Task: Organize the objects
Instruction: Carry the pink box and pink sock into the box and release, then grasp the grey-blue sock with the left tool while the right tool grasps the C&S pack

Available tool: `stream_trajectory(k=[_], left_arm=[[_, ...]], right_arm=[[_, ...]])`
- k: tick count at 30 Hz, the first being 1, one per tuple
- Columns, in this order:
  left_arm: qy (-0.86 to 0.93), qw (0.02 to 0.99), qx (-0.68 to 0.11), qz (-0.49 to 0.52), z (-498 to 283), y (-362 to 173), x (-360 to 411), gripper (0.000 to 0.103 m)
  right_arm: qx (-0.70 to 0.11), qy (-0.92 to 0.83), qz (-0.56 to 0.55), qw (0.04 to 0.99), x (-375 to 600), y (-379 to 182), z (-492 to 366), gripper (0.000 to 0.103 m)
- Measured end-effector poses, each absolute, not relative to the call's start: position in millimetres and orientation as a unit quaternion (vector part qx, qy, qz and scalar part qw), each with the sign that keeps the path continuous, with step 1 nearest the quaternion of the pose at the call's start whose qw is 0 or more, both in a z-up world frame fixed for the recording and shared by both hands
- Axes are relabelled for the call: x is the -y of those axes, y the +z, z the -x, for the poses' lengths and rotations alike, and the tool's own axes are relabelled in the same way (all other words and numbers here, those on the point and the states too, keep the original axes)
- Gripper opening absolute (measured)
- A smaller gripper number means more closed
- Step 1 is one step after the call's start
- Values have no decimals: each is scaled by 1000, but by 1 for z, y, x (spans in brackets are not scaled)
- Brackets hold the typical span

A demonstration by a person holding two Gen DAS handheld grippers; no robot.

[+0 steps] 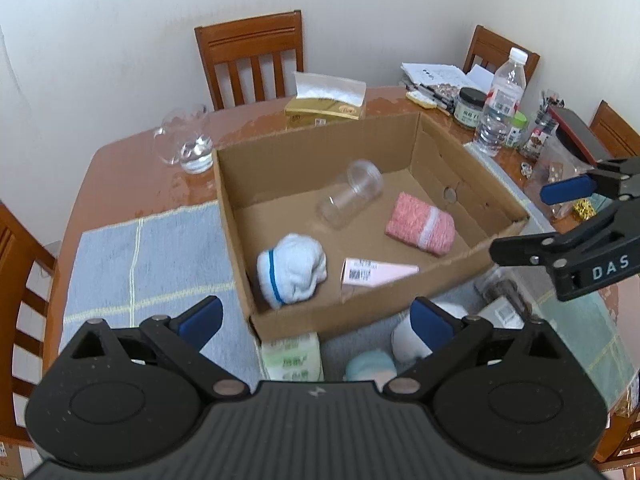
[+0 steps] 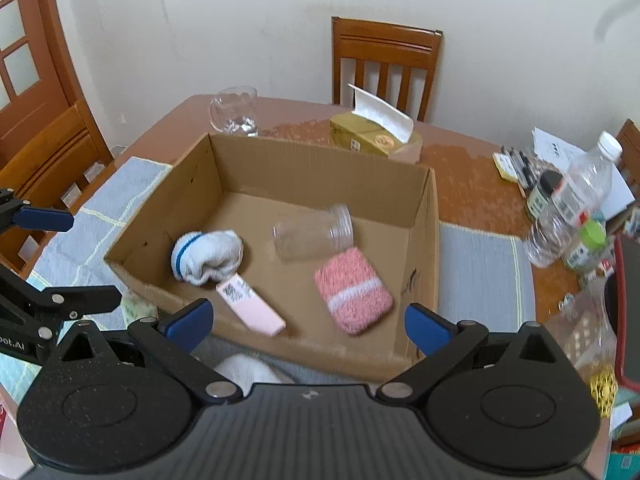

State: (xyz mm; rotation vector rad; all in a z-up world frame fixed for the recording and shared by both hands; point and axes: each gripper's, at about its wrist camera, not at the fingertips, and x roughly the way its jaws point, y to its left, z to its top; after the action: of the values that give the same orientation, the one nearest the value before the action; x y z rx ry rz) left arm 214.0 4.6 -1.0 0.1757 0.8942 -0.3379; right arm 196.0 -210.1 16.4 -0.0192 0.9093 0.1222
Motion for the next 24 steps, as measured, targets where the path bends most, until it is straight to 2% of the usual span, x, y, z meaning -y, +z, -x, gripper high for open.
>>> stream_trajectory(k=[24], left_arm=[[-124,872,-467,-78,-158,-72,-40,100]], right_arm=[[-484,-20,-52,873,203,-44,-105,103]])
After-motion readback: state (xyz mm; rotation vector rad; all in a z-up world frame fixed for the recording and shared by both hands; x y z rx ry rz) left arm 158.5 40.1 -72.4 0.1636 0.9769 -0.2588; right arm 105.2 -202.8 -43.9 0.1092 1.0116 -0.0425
